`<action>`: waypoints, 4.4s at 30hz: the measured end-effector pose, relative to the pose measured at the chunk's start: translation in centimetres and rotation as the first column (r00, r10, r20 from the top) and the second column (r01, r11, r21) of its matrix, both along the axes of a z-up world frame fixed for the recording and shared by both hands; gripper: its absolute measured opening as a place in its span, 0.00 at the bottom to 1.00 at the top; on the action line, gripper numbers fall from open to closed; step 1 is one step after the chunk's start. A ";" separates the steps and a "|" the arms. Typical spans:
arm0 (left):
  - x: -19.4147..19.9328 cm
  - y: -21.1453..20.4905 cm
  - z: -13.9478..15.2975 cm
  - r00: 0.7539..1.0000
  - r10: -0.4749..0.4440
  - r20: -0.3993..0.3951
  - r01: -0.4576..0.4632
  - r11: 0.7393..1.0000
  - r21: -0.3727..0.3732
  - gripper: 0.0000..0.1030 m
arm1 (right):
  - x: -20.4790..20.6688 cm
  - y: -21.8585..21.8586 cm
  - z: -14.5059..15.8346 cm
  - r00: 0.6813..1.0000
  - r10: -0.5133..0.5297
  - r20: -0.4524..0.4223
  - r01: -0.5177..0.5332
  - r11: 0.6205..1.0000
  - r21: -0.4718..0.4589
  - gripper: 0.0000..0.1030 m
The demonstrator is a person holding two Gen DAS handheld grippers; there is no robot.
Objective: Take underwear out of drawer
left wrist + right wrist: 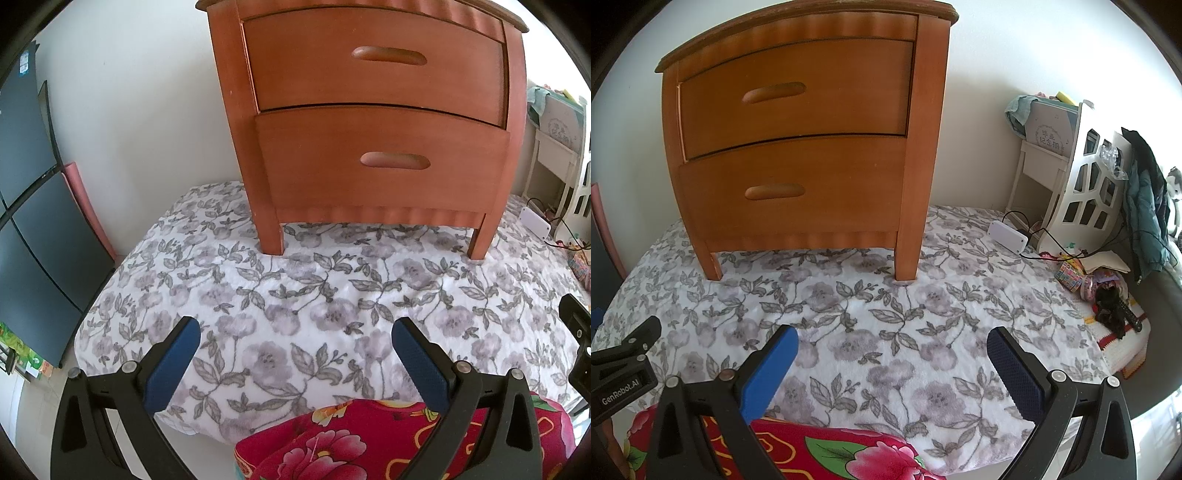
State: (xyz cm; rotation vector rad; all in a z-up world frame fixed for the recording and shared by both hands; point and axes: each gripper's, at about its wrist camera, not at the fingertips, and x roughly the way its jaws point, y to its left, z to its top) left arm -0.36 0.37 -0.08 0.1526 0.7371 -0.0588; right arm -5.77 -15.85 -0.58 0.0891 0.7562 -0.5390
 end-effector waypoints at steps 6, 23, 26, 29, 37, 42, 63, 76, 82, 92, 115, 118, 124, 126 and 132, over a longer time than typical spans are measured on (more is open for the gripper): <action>0.2 0.1 -0.5 1.000 0.003 -0.011 -0.003 1.000 -0.013 1.00 | 0.0 0.0 0.0 1.000 0.000 -0.001 0.000 1.000 0.000 1.00; 0.0 0.3 -0.8 1.000 0.003 -0.022 -0.004 0.999 -0.038 1.00 | 0.1 0.0 0.0 1.000 0.001 -0.003 -0.001 1.000 0.001 1.00; 0.0 0.4 -0.8 1.000 0.003 -0.023 -0.004 0.999 -0.045 1.00 | 0.1 0.0 0.0 1.000 0.001 -0.004 -0.001 1.000 0.001 1.00; 0.1 0.3 -0.8 1.000 0.003 -0.022 -0.004 0.999 -0.049 1.00 | 0.1 0.0 0.0 1.000 0.000 -0.005 0.000 1.000 0.002 1.00; -0.2 0.8 -0.9 1.000 0.010 -0.023 -0.012 0.998 -0.067 1.00 | 0.2 0.0 0.1 1.000 0.000 -0.003 0.000 1.000 0.000 1.00; -0.1 1.7 -0.1 1.000 -0.008 -0.004 0.007 0.968 -0.251 1.00 | -0.2 -0.3 0.3 1.000 0.005 0.001 -0.005 1.000 -0.002 1.00; 4.4 4.4 2.2 0.998 -0.052 -0.038 0.038 0.950 -0.309 1.00 | 9.7 1.2 5.5 0.966 0.259 -0.025 -0.252 0.907 -0.337 1.00; 5.6 4.0 0.0 0.990 -0.005 -0.143 -0.027 0.976 -0.217 1.00 | 19.4 3.4 2.0 0.901 0.379 -0.211 -0.434 0.772 -0.464 1.00; 5.4 3.4 -0.9 0.990 -0.007 -0.141 -0.018 0.985 -0.174 1.00 | 22.5 4.4 0.1 0.877 0.391 -0.280 -0.481 0.699 -0.530 1.00; 5.2 2.1 -1.5 0.991 -0.068 -0.116 0.049 0.985 -0.162 1.00 | 25.3 6.1 -2.0 0.844 0.400 -0.356 -0.534 0.582 -0.613 1.00; 5.3 2.1 -1.6 0.993 -0.073 -0.091 0.057 0.983 -0.173 1.00 | 27.6 6.3 -3.9 0.862 0.345 -0.372 -0.507 0.592 -0.627 0.89; 5.4 2.1 -1.7 0.993 -0.075 -0.093 0.058 0.983 -0.173 1.00 | 27.5 6.5 -3.9 0.862 0.342 -0.375 -0.507 0.589 -0.629 0.88; 5.5 2.1 -1.9 0.991 -0.078 -0.105 0.059 0.983 -0.176 1.00 | 27.0 6.7 -4.0 0.860 0.343 -0.379 -0.511 0.585 -0.630 0.87; 5.5 2.2 -2.0 0.991 -0.077 -0.111 0.056 0.982 -0.179 1.00 | 26.5 6.9 -3.7 0.859 0.344 -0.379 -0.512 0.586 -0.629 0.87; 5.5 2.1 -2.0 0.991 -0.077 -0.111 0.057 0.983 -0.175 1.00 | 24.9 7.4 -3.2 0.849 0.357 -0.389 -0.528 0.587 -0.613 0.87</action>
